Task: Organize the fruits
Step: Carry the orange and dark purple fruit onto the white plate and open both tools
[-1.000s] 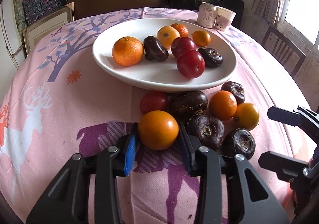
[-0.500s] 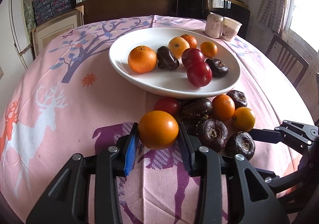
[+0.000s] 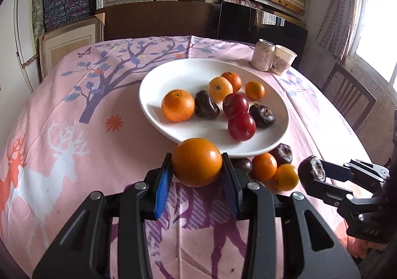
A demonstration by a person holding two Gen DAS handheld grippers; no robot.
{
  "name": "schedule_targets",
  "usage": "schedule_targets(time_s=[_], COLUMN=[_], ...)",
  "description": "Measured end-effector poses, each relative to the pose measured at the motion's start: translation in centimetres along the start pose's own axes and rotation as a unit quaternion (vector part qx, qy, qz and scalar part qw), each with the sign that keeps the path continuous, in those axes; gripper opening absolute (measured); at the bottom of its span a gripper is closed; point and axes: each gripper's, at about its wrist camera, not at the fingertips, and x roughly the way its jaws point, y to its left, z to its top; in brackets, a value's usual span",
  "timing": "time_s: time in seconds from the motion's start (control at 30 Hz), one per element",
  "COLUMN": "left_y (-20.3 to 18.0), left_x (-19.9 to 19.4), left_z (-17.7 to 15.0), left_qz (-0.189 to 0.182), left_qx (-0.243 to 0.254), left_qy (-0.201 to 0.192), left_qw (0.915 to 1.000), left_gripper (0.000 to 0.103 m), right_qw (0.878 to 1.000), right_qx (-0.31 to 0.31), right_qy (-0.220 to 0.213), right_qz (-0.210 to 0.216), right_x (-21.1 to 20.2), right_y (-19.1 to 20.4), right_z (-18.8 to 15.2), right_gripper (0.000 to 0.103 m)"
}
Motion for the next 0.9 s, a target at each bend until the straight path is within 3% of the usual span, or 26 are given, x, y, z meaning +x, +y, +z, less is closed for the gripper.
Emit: schedule_targets(time_s=[0.17, 0.3, 0.5, 0.57, 0.63, 0.67, 0.9], left_y=[0.4, 0.4, 1.2, 1.6, 1.9, 2.0, 3.4], left_x=[1.9, 4.1, 9.5, 10.9, 11.5, 11.6, 8.8], left_z=[3.7, 7.0, 11.1, 11.7, 11.5, 11.3, 9.5], left_qz=[0.017, 0.019, 0.024, 0.028, 0.026, 0.027, 0.034], left_qx=[0.002, -0.002, -0.015, -0.025, -0.033, -0.032, -0.052], left_qy=[0.000, 0.002, 0.021, 0.024, 0.023, 0.024, 0.007], left_qw=[0.9999, 0.9998, 0.9994, 0.9990, 0.9988, 0.9988, 0.9980], left_gripper=[0.038, 0.038, 0.038, 0.046, 0.063, 0.066, 0.075], right_qw=[0.999, 0.999, 0.997, 0.997, 0.997, 0.996, 0.997], right_qx=[-0.004, 0.028, 0.056, 0.074, 0.076, 0.073, 0.064], right_qy=[-0.024, -0.016, 0.003, 0.003, -0.002, -0.007, -0.017], right_qz=[-0.040, -0.043, -0.048, -0.035, -0.033, -0.041, -0.048], right_x=[1.2, 4.6, 9.6, 10.2, 10.2, 10.1, 8.5], right_y=[-1.4, -3.7, -5.8, -6.5, -6.7, -6.7, -5.9], right_z=[5.0, 8.6, 10.6, 10.7, 10.4, 10.3, 9.1], right_gripper=[0.040, 0.040, 0.040, 0.042, 0.055, 0.061, 0.065])
